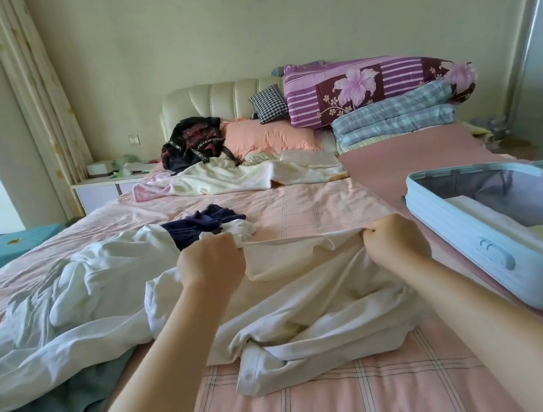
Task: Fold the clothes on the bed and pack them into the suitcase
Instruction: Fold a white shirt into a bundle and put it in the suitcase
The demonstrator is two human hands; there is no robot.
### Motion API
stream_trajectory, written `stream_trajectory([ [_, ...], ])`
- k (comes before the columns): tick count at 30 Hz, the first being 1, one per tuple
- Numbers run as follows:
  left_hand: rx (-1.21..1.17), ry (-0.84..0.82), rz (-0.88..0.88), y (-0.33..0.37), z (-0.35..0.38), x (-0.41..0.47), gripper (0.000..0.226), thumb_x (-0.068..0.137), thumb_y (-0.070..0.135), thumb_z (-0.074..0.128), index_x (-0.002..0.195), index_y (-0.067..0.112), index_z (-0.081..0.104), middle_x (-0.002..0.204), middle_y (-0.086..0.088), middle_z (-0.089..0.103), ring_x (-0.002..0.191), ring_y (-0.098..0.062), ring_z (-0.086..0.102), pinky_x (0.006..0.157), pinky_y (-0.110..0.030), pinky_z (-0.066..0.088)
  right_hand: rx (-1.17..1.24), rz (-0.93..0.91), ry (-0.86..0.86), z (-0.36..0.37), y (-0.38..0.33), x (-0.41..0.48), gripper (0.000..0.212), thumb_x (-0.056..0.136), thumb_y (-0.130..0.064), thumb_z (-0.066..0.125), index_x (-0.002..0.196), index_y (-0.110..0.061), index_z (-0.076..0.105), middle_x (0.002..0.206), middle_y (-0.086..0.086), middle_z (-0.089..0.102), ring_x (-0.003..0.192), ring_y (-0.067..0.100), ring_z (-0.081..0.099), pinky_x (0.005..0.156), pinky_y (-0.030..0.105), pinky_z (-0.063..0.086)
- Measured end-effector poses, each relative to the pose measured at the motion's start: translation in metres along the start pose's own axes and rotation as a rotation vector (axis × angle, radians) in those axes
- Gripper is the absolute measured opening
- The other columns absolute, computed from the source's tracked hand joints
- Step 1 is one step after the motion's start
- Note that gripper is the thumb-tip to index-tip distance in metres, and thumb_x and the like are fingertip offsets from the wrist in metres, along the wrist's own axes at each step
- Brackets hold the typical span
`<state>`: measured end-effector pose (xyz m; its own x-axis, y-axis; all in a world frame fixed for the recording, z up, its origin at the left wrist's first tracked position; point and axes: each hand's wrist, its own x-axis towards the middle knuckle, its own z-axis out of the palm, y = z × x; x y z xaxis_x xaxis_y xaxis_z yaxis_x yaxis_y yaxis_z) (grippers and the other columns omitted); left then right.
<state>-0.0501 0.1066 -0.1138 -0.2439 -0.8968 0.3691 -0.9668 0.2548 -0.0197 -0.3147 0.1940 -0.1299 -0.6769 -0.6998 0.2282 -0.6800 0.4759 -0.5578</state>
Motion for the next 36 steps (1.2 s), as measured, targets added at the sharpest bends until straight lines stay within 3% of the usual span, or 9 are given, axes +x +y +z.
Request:
stream_trajectory([
  [4, -0.292, -0.425, -0.153, 0.003, -0.006, 0.047, 0.028, 0.101, 0.019, 0.042, 0.097, 0.006, 0.066, 0.086, -0.005, 0.076, 0.082, -0.025, 0.074, 0.074, -0.033, 0.058, 0.493, 0.167, -0.152, 0.013, -0.017, 0.033, 0.036, 0.094, -0.021, 0.045, 0.076, -0.004, 0.071, 0.067, 0.011, 0.074, 0.054, 0.026, 0.070, 0.055, 0.032, 0.056],
  [7, -0.361, -0.165, -0.105, 0.004, -0.005, 0.083, 0.032, 0.100, 0.017, 0.046, 0.129, 0.006, 0.052, 0.122, -0.016, 0.061, 0.106, -0.034, 0.062, 0.089, -0.042, 0.051, 0.422, 0.007, 0.042, 0.026, -0.030, 0.064, 0.029, 0.095, -0.029, 0.046, 0.109, -0.021, 0.070, 0.113, 0.007, 0.073, 0.098, 0.029, 0.069, 0.087, 0.038, 0.055],
  [12, -0.479, -0.222, 0.004, 0.011, 0.017, 0.108, 0.099, 0.099, 0.029, 0.054, 0.148, 0.033, -0.032, 0.164, -0.012, 0.013, 0.141, -0.036, 0.035, 0.119, -0.056, 0.016, 0.171, -0.238, -0.351, 0.039, -0.044, 0.081, 0.111, 0.090, -0.032, 0.072, 0.156, -0.039, -0.017, 0.168, 0.010, 0.000, 0.154, 0.028, 0.010, 0.119, 0.049, 0.027],
  [14, -0.471, -0.229, 0.039, 0.016, 0.024, 0.105, 0.097, 0.098, 0.021, 0.054, 0.151, 0.033, -0.027, 0.166, -0.006, -0.001, 0.151, -0.030, 0.012, 0.121, -0.053, 0.013, -0.039, -0.344, -0.372, 0.042, -0.044, 0.072, 0.096, 0.093, -0.029, 0.066, 0.160, -0.034, -0.001, 0.168, 0.010, -0.005, 0.155, 0.026, -0.001, 0.122, 0.046, 0.020],
  [18, -0.583, -0.229, 0.178, 0.029, 0.040, 0.071, 0.067, 0.097, 0.015, 0.054, 0.154, 0.031, 0.023, 0.155, -0.003, 0.036, 0.130, -0.028, 0.047, 0.096, -0.032, 0.042, -0.005, -0.532, -0.351, 0.047, -0.037, 0.017, 0.040, 0.095, -0.031, 0.062, 0.134, -0.028, 0.058, 0.146, -0.006, 0.046, 0.135, 0.016, 0.045, 0.110, 0.032, 0.035],
  [23, -0.592, -0.382, 0.313, 0.043, 0.036, 0.001, 0.010, 0.093, 0.028, 0.063, 0.103, 0.028, 0.065, 0.102, 0.012, 0.064, 0.088, -0.011, 0.062, 0.076, -0.021, 0.050, 0.030, -0.548, -0.548, 0.028, -0.008, -0.045, 0.021, 0.083, -0.049, 0.074, 0.085, -0.030, 0.066, 0.088, -0.014, 0.062, 0.077, -0.001, 0.056, 0.068, 0.015, 0.041],
  [27, -0.511, -0.639, 0.376, 0.048, 0.029, -0.044, 0.034, 0.082, 0.062, 0.065, 0.078, 0.028, 0.063, 0.077, 0.012, 0.064, 0.069, -0.008, 0.057, 0.069, -0.025, 0.047, -0.148, -0.557, -0.644, 0.011, 0.015, -0.064, 0.040, 0.061, -0.059, 0.078, 0.089, -0.035, 0.062, 0.099, -0.019, 0.061, 0.093, -0.004, 0.055, 0.081, 0.023, 0.050],
  [30, -0.481, -0.686, 0.351, 0.046, 0.031, -0.065, 0.053, 0.074, 0.078, 0.059, 0.075, 0.025, 0.060, 0.072, 0.009, 0.060, 0.065, -0.010, 0.052, 0.064, -0.029, 0.043, -0.263, -0.590, -0.635, -0.005, 0.023, -0.065, 0.015, 0.077, -0.025, 0.068, 0.089, -0.035, 0.070, 0.102, -0.020, 0.064, 0.097, -0.001, 0.061, 0.087, 0.029, 0.052],
  [36, -0.496, -0.461, 0.392, 0.049, 0.041, -0.079, 0.022, 0.097, 0.042, 0.049, 0.087, 0.029, 0.062, 0.090, 0.010, 0.061, 0.079, -0.010, 0.057, 0.068, -0.028, 0.045, -1.102, -0.359, -0.020, -0.031, 0.057, -0.024, 0.035, 0.097, -0.027, 0.048, 0.128, -0.022, 0.064, 0.135, 0.005, 0.058, 0.128, 0.029, 0.044, 0.106, 0.043, 0.034],
])
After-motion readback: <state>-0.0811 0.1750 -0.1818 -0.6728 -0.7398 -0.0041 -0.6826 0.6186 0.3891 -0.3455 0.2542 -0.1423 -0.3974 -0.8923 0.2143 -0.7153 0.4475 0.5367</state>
